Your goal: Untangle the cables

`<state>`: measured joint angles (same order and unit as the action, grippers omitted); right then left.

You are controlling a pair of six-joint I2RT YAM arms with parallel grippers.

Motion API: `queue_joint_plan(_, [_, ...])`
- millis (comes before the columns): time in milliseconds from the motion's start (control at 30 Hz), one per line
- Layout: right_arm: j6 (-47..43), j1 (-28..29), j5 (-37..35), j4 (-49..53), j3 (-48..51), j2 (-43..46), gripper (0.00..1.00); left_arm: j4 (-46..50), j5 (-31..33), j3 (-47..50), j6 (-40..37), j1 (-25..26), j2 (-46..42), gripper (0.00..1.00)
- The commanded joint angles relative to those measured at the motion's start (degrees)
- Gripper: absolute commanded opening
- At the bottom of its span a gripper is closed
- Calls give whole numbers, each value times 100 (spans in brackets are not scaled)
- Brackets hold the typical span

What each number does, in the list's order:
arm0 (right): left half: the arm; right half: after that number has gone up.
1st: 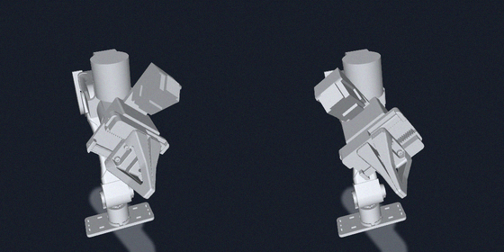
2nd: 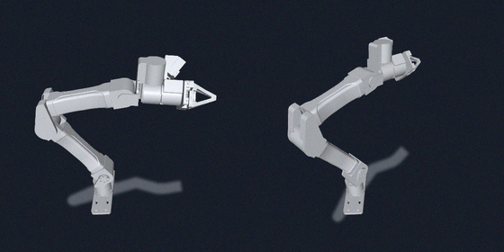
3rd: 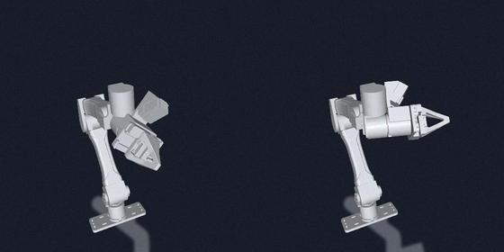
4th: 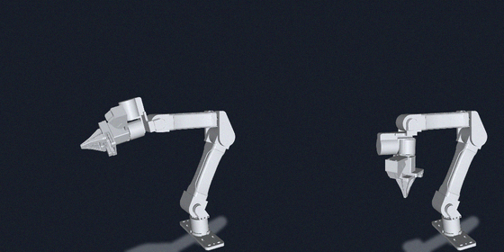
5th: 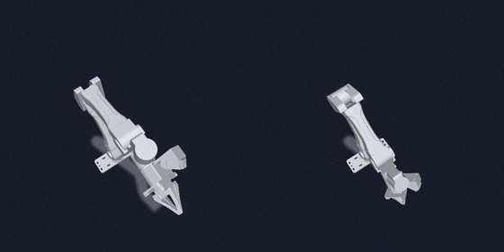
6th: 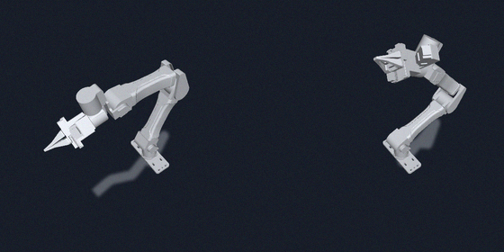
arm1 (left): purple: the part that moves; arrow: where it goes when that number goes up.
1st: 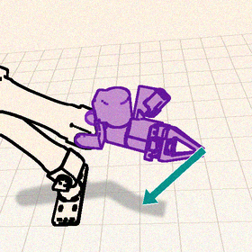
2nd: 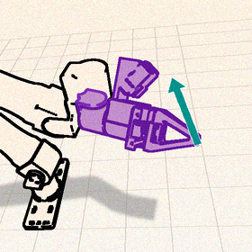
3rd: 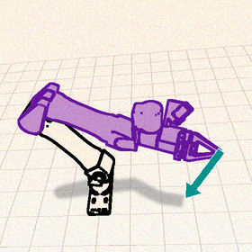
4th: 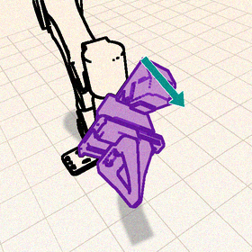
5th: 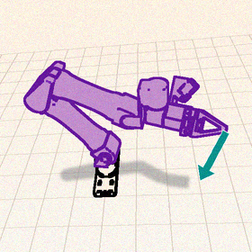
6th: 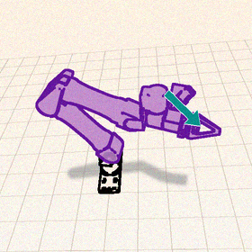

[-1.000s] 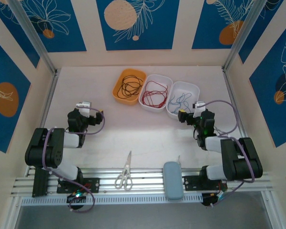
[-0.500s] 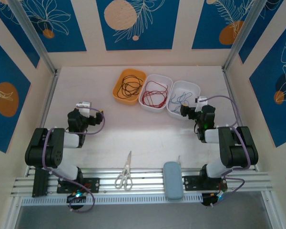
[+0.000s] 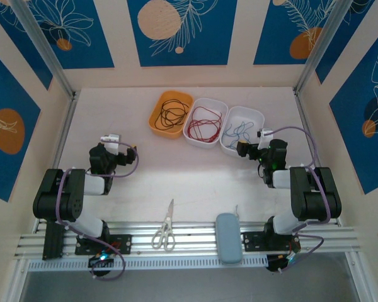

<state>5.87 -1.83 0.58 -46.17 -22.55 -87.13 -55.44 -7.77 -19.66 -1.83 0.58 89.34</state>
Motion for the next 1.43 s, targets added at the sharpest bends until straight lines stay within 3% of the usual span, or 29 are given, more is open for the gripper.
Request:
queue_joint_plan(0, [6, 119, -395, 23, -143, -13, 99, -37, 57, -86, 75, -63, 40, 100])
queue_joint_plan(167, [160, 254, -1186, -181, -41, -14, 99, -33, 56, -91, 68, -59, 40, 100])
queue_joint_plan(1400, [151, 270, -1214, -190, -30, -5, 99, 56, 179, -133, 39, -14, 32, 100])
